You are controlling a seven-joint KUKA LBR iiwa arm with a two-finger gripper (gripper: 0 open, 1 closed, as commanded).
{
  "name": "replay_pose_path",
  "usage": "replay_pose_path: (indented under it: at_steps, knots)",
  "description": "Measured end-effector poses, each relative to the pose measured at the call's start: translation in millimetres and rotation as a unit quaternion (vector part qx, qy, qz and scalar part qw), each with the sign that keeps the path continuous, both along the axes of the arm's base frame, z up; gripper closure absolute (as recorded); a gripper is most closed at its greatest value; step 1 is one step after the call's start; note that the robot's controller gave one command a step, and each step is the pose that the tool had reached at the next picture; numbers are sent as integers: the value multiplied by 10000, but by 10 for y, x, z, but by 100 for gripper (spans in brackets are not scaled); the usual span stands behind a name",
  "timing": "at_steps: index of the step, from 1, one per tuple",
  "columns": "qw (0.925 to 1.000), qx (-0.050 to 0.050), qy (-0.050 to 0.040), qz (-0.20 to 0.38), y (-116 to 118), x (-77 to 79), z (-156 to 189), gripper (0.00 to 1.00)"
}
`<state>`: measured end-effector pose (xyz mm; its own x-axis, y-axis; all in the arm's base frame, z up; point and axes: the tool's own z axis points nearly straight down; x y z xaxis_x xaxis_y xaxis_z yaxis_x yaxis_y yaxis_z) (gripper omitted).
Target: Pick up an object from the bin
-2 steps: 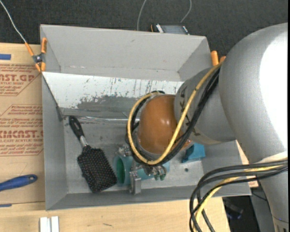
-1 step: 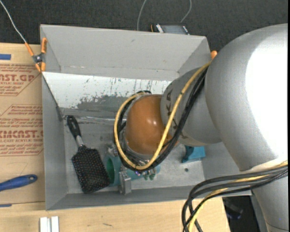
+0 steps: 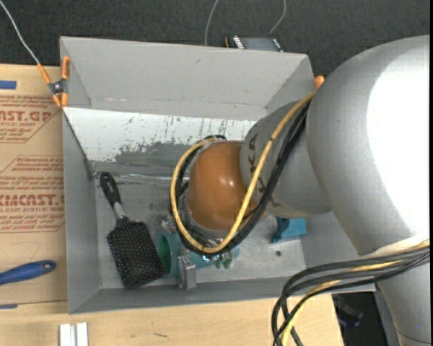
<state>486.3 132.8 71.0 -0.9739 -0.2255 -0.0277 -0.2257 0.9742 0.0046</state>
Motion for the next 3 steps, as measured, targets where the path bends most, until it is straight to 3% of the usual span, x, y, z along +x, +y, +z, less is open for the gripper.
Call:
replay_pose_path:
  at_steps: [1,3]
  knots:
    - [9993,-7,-54,367,371,-24,6,0]
    - [9975,-51,-60,695,478,39,2,0]
